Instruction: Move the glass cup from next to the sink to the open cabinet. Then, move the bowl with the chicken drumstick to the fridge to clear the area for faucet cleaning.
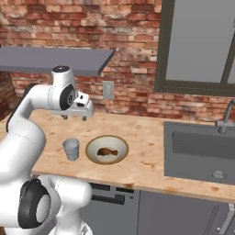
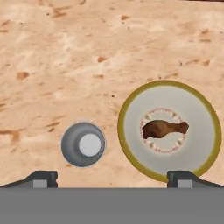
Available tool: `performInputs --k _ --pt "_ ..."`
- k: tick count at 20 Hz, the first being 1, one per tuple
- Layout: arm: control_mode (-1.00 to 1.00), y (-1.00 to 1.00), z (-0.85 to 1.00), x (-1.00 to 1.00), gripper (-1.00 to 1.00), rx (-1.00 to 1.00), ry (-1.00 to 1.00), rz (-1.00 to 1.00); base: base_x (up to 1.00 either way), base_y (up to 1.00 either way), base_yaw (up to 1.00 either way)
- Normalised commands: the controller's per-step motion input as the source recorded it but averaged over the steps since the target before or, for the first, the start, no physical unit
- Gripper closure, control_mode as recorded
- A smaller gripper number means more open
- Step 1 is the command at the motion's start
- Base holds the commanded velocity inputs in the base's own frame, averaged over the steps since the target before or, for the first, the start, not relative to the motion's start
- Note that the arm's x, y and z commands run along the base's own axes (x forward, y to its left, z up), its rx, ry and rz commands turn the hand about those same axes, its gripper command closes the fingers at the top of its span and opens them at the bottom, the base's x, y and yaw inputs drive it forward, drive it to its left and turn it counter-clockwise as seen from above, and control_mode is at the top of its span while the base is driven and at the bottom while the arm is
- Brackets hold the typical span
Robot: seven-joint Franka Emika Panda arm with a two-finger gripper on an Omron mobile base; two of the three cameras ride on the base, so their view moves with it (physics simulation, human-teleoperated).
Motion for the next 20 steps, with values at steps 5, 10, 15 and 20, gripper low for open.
performInputs --k 5,10,15,20 --pt "-1.0 0.41 -0.63 0.06 -1.0 0.0 0.08 0.01 0.0 0.0 0.0" --pt "-1.0 0.01 -0.62 -0.39 -1.0 0.0 0.04 0.0 0.0 0.0 0.0" --pt "-1.0 -0.03 -0.23 -0.39 -1.0 0.02 -0.05 0.0 0.0 0.0 0.0" --pt "-1.0 -0.06 -0.34 -0.09 -1.0 0.08 -0.09 0.0 0.0 0.0 0.0"
